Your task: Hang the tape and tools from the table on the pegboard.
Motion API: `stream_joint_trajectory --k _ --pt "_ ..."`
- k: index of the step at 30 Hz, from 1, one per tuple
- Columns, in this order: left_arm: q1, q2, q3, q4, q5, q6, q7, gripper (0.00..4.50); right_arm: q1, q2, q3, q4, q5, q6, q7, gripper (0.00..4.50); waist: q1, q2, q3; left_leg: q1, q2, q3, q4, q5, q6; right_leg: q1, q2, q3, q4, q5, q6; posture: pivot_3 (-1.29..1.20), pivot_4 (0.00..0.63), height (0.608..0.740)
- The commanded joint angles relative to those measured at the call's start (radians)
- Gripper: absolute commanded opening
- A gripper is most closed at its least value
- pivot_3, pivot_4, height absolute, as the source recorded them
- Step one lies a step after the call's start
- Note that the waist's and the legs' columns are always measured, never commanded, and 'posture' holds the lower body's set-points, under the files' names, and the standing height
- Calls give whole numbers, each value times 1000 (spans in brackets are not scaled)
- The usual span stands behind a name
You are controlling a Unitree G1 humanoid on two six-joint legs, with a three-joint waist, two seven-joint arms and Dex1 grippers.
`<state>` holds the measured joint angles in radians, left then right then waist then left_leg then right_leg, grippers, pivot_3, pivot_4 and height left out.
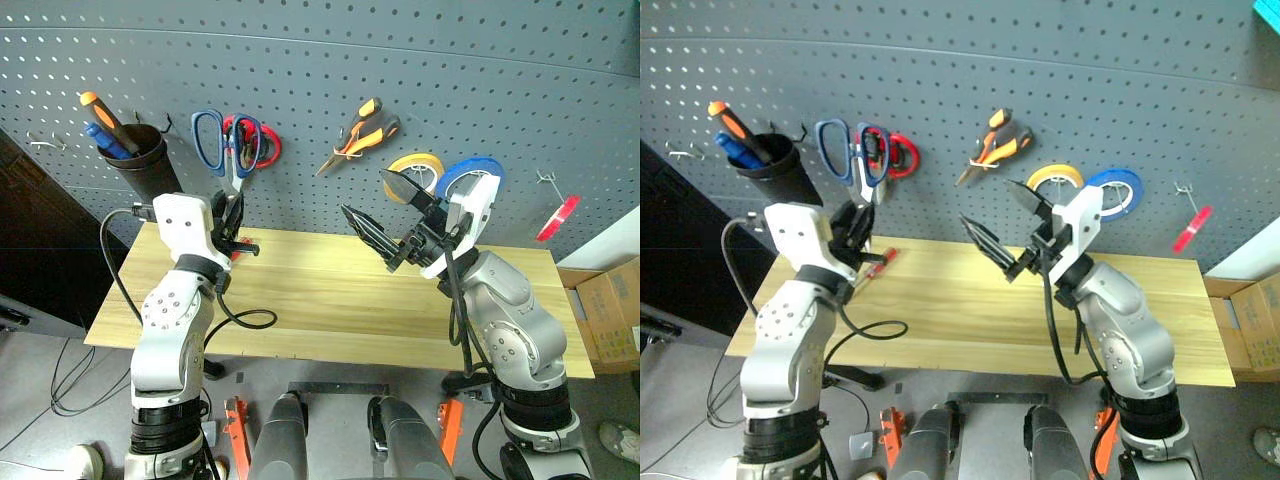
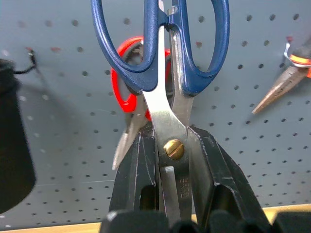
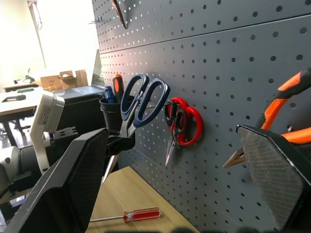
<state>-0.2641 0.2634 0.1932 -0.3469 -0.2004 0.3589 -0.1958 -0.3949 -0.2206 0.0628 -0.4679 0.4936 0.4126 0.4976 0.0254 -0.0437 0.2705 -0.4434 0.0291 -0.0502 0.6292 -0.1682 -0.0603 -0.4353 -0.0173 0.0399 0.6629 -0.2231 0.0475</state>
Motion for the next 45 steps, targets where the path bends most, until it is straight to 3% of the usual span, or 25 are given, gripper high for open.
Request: stream_joint_trajectory --k 1,19,20,22,30,39,45 --pt "2 0 13 -27 -27 -13 -8 535 6 -5 -7 -56 6 -10 -13 4500 0 0 0 0 0 0 0 0 0 0 0 0 0 0 0 124 200 740" --pt "-97 24 -12 184 -77 14 -94 535 7 -13 2 -64 0 -5 -35 4500 -1 0 0 10 0 0 0 0 0 11 0 0 -2 -1 0 110 193 740" --pt "-104 22 -7 191 -83 13 -97 1251 8 -13 2 -65 0 -5 -36 4500 -1 0 0 10 0 0 0 0 0 11 0 0 -2 -1 0 110 193 740" --pt "-110 18 -1 195 -93 8 -104 1732 8 -15 1 -69 0 -3 -38 4500 -1 0 0 10 0 0 0 0 0 11 0 0 -2 -1 0 105 193 740" --pt "-106 10 3 192 -83 -11 -87 4493 14 -20 2 -79 5 -1 -43 4500 -2 0 0 10 0 0 -1 0 0 12 0 0 -3 -1 0 107 195 740" --pt "83 60 12 90 -52 58 -68 4493 42 -40 18 -111 18 21 -34 4500 -4 0 0 10 1 0 -3 0 0 11 0 0 -4 -2 -1 114 222 740" --pt "162 138 32 156 13 61 -53 4493 51 -75 108 -114 20 85 18 4500 -2 2 1 10 1 0 -3 0 0 11 -1 0 -4 -5 -6 121 262 740"
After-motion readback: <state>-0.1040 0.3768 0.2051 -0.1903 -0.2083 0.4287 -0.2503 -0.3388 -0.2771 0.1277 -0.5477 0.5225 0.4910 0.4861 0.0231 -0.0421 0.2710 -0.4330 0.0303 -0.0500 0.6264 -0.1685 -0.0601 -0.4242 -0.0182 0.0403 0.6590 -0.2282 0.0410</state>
